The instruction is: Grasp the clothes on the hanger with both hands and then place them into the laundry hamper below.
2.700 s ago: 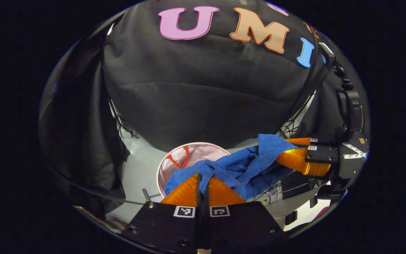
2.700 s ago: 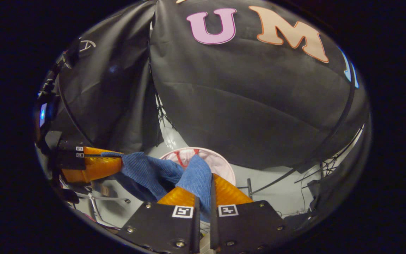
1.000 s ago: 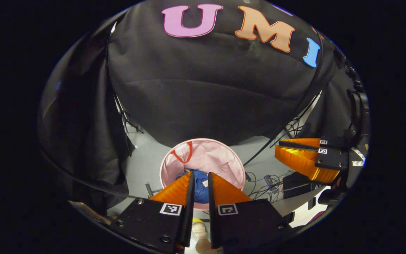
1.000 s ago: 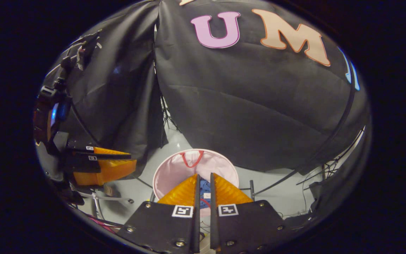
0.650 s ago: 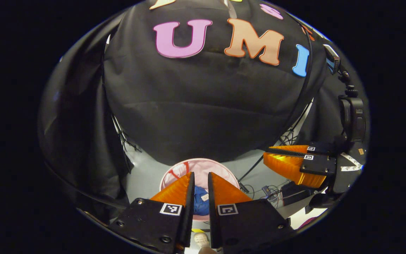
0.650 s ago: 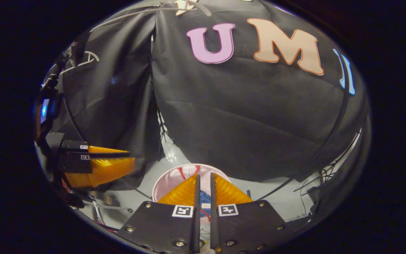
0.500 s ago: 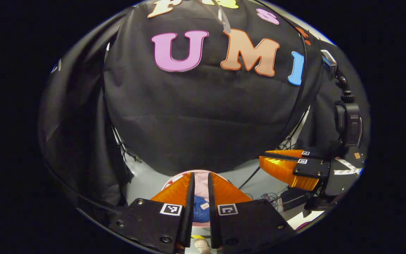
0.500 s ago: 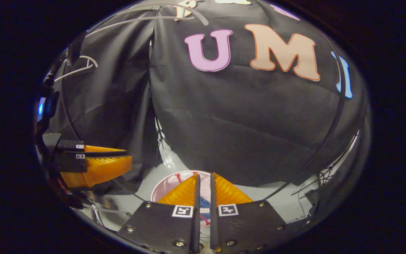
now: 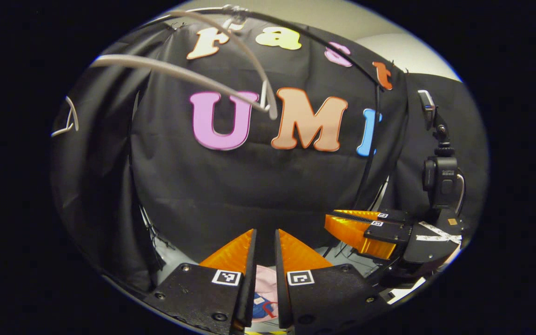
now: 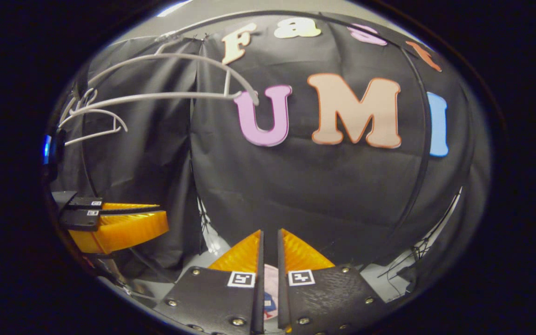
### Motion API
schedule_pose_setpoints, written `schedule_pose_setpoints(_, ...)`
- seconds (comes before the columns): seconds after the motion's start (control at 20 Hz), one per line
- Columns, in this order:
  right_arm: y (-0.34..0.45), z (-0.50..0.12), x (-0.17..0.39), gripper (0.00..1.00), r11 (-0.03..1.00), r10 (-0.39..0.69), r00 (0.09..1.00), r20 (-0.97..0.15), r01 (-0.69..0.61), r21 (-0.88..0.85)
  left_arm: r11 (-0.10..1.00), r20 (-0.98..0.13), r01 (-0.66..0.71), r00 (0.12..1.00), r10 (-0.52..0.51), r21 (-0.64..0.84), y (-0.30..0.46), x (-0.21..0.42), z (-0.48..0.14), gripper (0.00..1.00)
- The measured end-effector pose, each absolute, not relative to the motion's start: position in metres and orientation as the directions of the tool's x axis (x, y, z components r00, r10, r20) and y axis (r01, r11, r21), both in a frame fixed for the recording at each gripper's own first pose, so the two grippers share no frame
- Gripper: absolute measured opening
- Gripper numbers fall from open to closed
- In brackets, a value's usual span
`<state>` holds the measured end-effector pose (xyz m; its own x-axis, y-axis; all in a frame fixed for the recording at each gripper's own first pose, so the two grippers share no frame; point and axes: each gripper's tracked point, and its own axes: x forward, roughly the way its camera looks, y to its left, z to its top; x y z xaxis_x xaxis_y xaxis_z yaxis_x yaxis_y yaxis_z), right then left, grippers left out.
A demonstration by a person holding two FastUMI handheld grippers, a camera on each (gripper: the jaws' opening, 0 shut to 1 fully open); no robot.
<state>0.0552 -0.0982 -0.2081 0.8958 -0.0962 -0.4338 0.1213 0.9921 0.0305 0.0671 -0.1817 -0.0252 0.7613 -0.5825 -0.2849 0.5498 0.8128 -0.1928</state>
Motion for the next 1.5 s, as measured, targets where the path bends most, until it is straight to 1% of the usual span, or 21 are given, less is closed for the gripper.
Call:
schedule_pose_setpoints(0.35,-0.108,-0.100,0.060,0.12,0.986,-0.158,0.962,-0.224,0.167,0.025,0.780,-0.062,0.609,0.781,-0.621,-0.148,-0.187,0.059,0.068,0.22)
schedule_pose_setpoints(0.5,-0.110,-0.057,0.056,0.11,0.984,-0.177,0.975,-0.137,0.179,0.003,0.769,0.027,0.622,0.780,-0.626,-0.146,-0.185,0.055,0.093,0.22)
schedule_pose_setpoints(0.7,-0.106,-0.010,0.045,0.11,0.983,-0.183,0.982,-0.045,0.183,0.000,0.778,0.108,0.619,0.785,-0.610,-0.112,-0.178,0.051,0.133,0.21)
schedule_pose_setpoints(0.9,-0.103,0.020,0.037,0.11,0.982,-0.189,0.982,0.014,0.189,0.033,0.799,0.172,0.597,0.796,-0.580,-0.074,-0.166,0.051,0.153,0.21)
schedule_pose_setpoints(0.95,-0.104,0.025,0.035,0.06,0.981,-0.191,0.981,0.025,0.190,0.039,0.801,0.183,0.594,0.797,-0.575,-0.070,-0.163,0.047,0.165,0.14)
schedule_pose_setpoints(1.0,-0.105,0.029,0.033,0.11,0.980,-0.195,0.980,0.034,0.194,0.043,0.802,0.192,0.593,0.797,-0.573,-0.069,-0.166,0.046,0.173,0.14)
schedule_pose_setpoints(1.05,-0.106,0.032,0.034,0.11,0.980,-0.197,0.979,0.040,0.196,0.046,0.803,0.196,0.592,0.797,-0.571,-0.072,-0.167,0.045,0.175,0.27)
schedule_pose_setpoints(1.1,-0.106,0.034,0.033,0.12,0.979,-0.202,0.978,0.045,0.200,0.051,0.805,0.198,0.589,0.800,-0.567,-0.074,-0.167,0.046,0.174,0.28)
schedule_pose_setpoints(1.15,-0.107,0.036,0.029,0.23,0.977,-0.207,0.977,0.049,0.205,0.053,0.806,0.196,0.587,0.801,-0.565,-0.077,-0.167,0.046,0.174,0.25)
schedule_pose_setpoints(1.2,-0.109,0.038,0.026,0.21,0.977,-0.212,0.976,0.053,0.209,0.052,0.808,0.196,0.584,0.803,-0.562,-0.079,-0.166,0.046,0.173,0.29)
schedule_pose_setpoints(1.25,-0.109,0.040,0.022,0.28,0.976,-0.216,0.975,0.057,0.213,0.049,0.808,0.198,0.583,0.804,-0.561,-0.081,-0.166,0.049,0.173,0.32)
schedule_pose_setpoints(1.3,-0.110,0.041,0.021,0.36,0.975,-0.221,0.974,0.060,0.218,0.043,0.806,0.197,0.586,0.802,-0.564,-0.081,-0.165,0.050,0.172,0.41)
schedule_pose_setpoints(1.4,-0.111,0.042,0.018,0.38,0.975,-0.222,0.973,0.062,0.220,0.037,0.807,0.199,0.586,0.802,-0.563,-0.077,-0.166,0.051,0.173,0.53)
schedule_pose_setpoints(1.45,-0.112,0.042,0.017,0.45,0.974,-0.224,0.973,0.061,0.222,0.037,0.805,0.200,0.587,0.801,-0.565,-0.079,-0.167,0.052,0.173,0.55)
schedule_pose_setpoints(1.5,-0.111,0.043,0.015,0.51,0.974,-0.223,0.973,0.061,0.221,0.038,0.803,0.202,0.590,0.799,-0.566,-0.082,-0.169,0.051,0.174,0.70)
